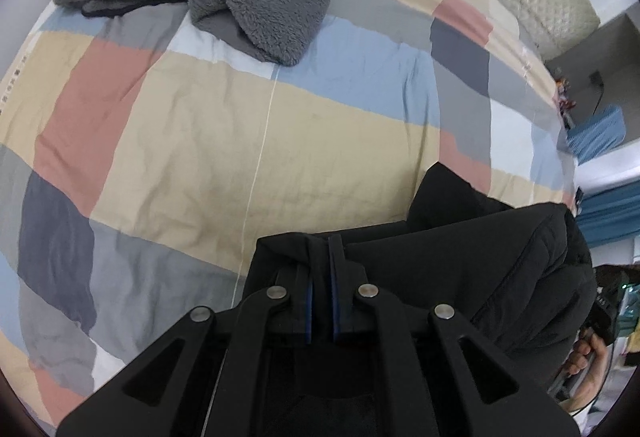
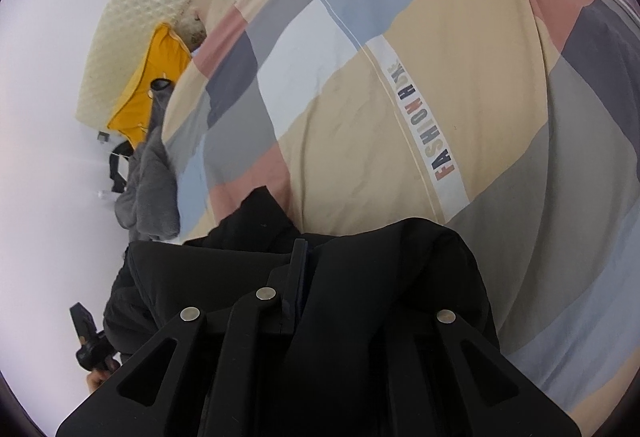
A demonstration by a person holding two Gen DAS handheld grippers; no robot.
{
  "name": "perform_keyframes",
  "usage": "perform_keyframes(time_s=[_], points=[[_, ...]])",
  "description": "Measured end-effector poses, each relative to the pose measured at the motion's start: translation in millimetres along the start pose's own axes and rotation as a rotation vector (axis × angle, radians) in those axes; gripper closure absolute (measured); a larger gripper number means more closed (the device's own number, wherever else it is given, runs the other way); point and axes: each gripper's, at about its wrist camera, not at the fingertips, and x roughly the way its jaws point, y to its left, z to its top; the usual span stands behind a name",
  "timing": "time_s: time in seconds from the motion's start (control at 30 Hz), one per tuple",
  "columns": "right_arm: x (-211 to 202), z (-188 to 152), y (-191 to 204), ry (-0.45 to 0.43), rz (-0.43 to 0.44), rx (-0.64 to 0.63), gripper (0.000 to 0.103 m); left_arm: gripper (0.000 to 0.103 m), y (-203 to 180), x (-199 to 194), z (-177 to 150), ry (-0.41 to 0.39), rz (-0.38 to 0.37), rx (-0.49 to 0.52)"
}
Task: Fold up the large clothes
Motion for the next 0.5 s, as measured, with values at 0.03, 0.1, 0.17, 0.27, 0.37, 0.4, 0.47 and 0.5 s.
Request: perform_keyframes(time_s=[0.03, 0.1, 0.17, 0.27, 0.37, 0.4, 0.47, 0.5], points=[[-2, -1, 2, -0.002, -0.004, -0.005, 0.097, 0.095, -1, -2, 0, 0.003, 0.003, 0.009], [-5, -2, 3, 0.004, -0.005, -0.01, 0.096, 0.095, 0, -9, -3, 0.011, -0.008, 0.01], [-12, -6, 3, 0.019, 0.0, -0.014, 0.095, 0.095, 3, -13, -4, 0.026, -0.024, -0.002], [-28, -15, 4, 0.028, 0.01, -0.022, 0.093, 0.095, 5, -24, -12, 0.036, -0.042, 0.006], [-50, -27, 11, 0.024, 0.0, -0.054, 0.091, 0.092, 9, -42, -25, 0.049, -0.082, -0.023], [-55, -30, 13, 0.027, -0.004, -0.06, 0.09, 0.09, 11, -51, -31, 0.061, -0.088, -0.046], [-74, -39, 20, 0.034, -0.01, -0.092, 0.088, 0.064, 11, -74, -41, 0.057, -0.098, -0.063], [-84, -44, 25, 0.038, -0.012, -0.116, 0.086, 0.051, 8, -90, -46, 0.024, -0.104, -0.047]])
